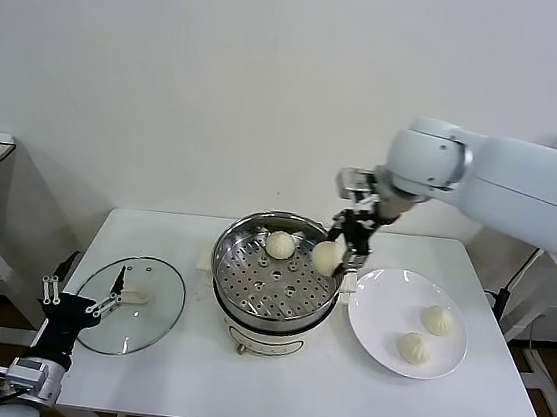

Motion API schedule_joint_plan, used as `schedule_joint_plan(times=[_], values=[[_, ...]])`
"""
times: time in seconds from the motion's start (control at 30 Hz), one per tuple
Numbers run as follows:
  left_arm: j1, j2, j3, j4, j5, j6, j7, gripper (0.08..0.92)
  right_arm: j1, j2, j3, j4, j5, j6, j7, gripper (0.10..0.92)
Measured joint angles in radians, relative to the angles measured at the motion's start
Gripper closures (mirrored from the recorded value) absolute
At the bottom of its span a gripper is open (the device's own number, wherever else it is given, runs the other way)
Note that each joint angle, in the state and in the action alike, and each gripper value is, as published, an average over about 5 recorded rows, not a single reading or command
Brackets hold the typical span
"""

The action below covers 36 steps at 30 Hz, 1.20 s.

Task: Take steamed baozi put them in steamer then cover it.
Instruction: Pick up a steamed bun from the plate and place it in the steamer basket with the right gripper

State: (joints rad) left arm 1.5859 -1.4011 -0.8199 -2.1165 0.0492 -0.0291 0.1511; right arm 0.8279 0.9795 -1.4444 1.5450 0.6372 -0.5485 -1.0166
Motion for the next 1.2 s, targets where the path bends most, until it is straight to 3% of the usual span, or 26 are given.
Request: schedule_joint_plan(times=[0.5,0.87,1.03,1.2], values=[[-0.003,0.001,-0.025,0.018,-0.004,-0.001,0.011,0.177,-0.191,0.302,0.08,-0.295,-0.062,-0.012,0.0,0.316],[-0.006,0.001,-0.036,0.031,-0.008,-0.002,0.018,0.177,-0.295,0.425,0.11,-0.448,-0.113,-0.005,-0.006,0.31],[-0.006,-0.001,-0.036,0.031,-0.008,-0.002,0.018,0.177,-0.313,0.44,0.118,-0.47,-0.12,-0.002,-0.007,0.231],[-0.004,-0.003,-0.037,0.032,-0.008,-0.002,0.017,0.177,-0.311,0.423,0.129,-0.459,-0.113,-0.001,-0.011,0.204]])
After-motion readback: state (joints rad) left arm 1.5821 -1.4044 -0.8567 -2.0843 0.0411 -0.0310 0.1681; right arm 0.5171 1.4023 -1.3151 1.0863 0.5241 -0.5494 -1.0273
